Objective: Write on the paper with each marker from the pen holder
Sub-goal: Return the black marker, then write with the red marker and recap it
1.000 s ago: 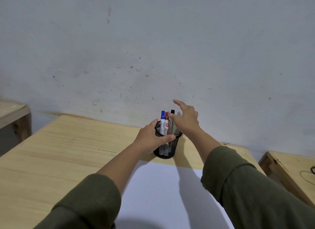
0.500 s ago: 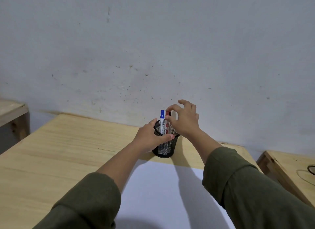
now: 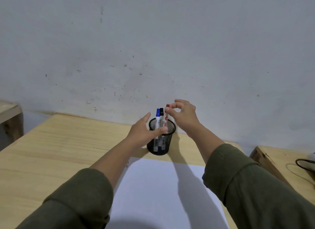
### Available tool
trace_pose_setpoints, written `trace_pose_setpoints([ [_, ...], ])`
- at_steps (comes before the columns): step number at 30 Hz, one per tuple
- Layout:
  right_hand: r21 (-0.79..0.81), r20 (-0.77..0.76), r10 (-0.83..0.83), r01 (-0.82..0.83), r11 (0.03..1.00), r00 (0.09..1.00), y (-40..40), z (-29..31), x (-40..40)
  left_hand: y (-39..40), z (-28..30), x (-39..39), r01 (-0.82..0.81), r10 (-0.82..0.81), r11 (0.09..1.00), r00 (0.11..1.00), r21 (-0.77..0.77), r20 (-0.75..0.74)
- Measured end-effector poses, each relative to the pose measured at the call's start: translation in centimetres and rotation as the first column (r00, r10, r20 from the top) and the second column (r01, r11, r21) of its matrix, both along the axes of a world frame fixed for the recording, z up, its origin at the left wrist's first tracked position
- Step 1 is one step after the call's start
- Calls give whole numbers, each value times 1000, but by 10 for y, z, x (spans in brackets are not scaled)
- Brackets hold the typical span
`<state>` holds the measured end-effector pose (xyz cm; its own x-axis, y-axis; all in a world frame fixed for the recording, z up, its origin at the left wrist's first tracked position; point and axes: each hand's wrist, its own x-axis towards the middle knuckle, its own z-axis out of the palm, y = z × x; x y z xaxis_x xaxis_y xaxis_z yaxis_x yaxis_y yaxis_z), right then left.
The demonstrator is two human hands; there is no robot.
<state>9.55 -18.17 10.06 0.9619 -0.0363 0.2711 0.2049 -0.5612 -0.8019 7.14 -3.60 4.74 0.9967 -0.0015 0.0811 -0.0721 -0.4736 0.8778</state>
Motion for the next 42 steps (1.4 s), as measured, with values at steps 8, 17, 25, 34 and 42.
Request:
trace_pose_setpoints([
  [8,185,67,61,-73,980,996,5,39,-17,-3,35,-10,-82,81,997,967,-5,240],
  [17,348,61,141,-153,925,988,7,68,-56,-9,69,-45,-59,65,998,944,-29,324],
  [25,276,59,265,-271,922,962,8,67,-106,11,88,-86,-10,2,1000,963,29,271],
  [34,257,-152,443,-398,881,883,19,58,-143,41,107,-118,162,-111,976,947,-148,300],
  [42,639,-197,691,-444,628,695,8,62,-145,47,95,-120,81,-52,908,995,-411,81],
])
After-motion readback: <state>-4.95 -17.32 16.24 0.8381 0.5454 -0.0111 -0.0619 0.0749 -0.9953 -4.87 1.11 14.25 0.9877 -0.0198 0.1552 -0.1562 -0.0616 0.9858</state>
